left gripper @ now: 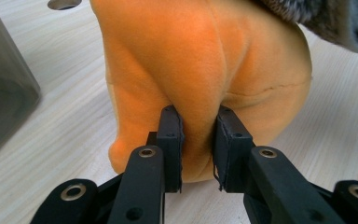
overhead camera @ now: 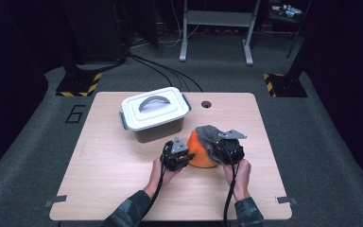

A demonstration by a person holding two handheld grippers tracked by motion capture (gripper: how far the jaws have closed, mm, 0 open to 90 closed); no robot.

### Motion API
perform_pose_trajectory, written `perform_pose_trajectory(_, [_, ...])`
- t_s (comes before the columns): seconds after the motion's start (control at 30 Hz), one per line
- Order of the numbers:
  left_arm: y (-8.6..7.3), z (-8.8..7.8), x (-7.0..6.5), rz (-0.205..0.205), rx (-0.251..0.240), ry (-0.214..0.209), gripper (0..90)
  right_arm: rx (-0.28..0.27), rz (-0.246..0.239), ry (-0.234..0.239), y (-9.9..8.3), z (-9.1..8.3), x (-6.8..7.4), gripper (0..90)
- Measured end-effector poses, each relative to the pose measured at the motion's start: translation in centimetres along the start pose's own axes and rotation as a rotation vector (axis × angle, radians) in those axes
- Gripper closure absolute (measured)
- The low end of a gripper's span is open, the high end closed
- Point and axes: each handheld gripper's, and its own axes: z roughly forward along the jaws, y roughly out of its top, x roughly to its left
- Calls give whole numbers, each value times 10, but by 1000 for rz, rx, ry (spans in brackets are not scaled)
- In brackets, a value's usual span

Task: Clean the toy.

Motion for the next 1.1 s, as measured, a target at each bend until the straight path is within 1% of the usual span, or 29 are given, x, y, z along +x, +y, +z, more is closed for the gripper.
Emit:
perform_pose_trajectory(0.03, [0,0,1,0,-2,5,744,-8,-18,32,5,-5,11,738])
perform_pose_trajectory(0.07, [0,1,1,-9,-3,3,744,-1,-29,33,7,-5,17,737])
perform_pose_trajectory(0.1, [0,1,1,-9,-3,3,745,4,-51,30,8,-2,22,736])
perform_pose_trajectory(0.13, [-1,1,3,-11,7,8,746,13,-66,22,8,2,27,736])
perform_pose_trajectory(0.17, [-2,1,5,-25,7,6,746,17,-75,19,8,6,29,737])
perform_pose_trajectory(0.2, [-2,1,5,-25,7,6,747,17,-75,19,8,6,29,737])
perform_pose_trajectory(0.23, [-3,1,7,-29,11,1,747,25,-63,28,7,8,28,737])
perform_pose_trajectory(0.27, [-4,1,7,-49,-4,-6,748,43,-53,28,6,13,22,738])
perform_pose_trajectory(0.3, [-4,1,7,-49,-4,-6,748,43,-53,28,6,13,22,738])
perform_pose_trajectory(0.33, [-2,0,6,-37,-2,-9,748,45,-22,34,2,16,12,739])
perform_pose_trajectory(0.37, [-2,1,6,-34,-3,-9,748,47,-18,20,-1,18,6,739])
perform_pose_trajectory(0.43, [-1,1,5,-34,-5,-13,748,51,21,13,-7,20,-4,739])
perform_pose_trajectory(0.47, [-1,1,5,-34,-5,-13,748,52,27,4,-10,21,-10,739])
perform_pose_trajectory(0.5, [-1,1,5,-34,-3,-13,748,67,36,-16,-13,22,-14,738])
perform_pose_trajectory(0.53, [-1,1,5,-34,-3,-13,749,67,36,-16,-13,22,-14,738])
perform_pose_trajectory(0.57, [-1,1,5,-35,-4,-14,748,80,71,-15,-19,24,-25,738])
perform_pose_trajectory(0.6, [-1,2,5,-35,-5,-14,748,94,75,-31,-22,26,-28,738])
perform_pose_trajectory(0.63, [-1,2,5,-35,-5,-14,748,109,92,-33,-25,28,-31,738])
perform_pose_trajectory(0.67, [-1,2,5,-35,-5,-14,748,109,92,-33,-25,28,-31,738])
perform_pose_trajectory(0.73, [-1,2,5,-37,-6,-14,747,136,121,-30,-34,32,-39,737])
perform_pose_trajectory(0.83, [-1,2,4,-32,-6,-9,747,136,132,-31,-36,32,-40,736])
perform_pose_trajectory(0.87, [0,1,4,-27,-4,-7,747,135,126,-31,-36,31,-41,735])
perform_pose_trajectory(0.9, [0,1,5,-33,-5,-4,748,106,102,-49,-30,22,-38,734])
perform_pose_trajectory(0.93, [-1,1,5,-35,-6,-4,747,88,89,-61,-27,17,-36,734])
perform_pose_trajectory(0.97, [-1,1,5,-40,-7,-5,747,54,72,-57,-23,10,-33,734])
perform_pose_trajectory(1.0, [-1,1,5,-40,-7,-5,747,54,72,-57,-23,10,-33,734])
perform_pose_trajectory(1.03, [0,0,4,-30,-5,-4,747,-4,48,-27,-13,-2,-23,733])
perform_pose_trajectory(1.07, [0,0,3,-28,-5,-3,747,-22,28,-15,-8,-8,-16,733])
perform_pose_trajectory(1.1, [0,0,3,-28,-5,-3,747,-22,28,-15,-8,-8,-16,733])
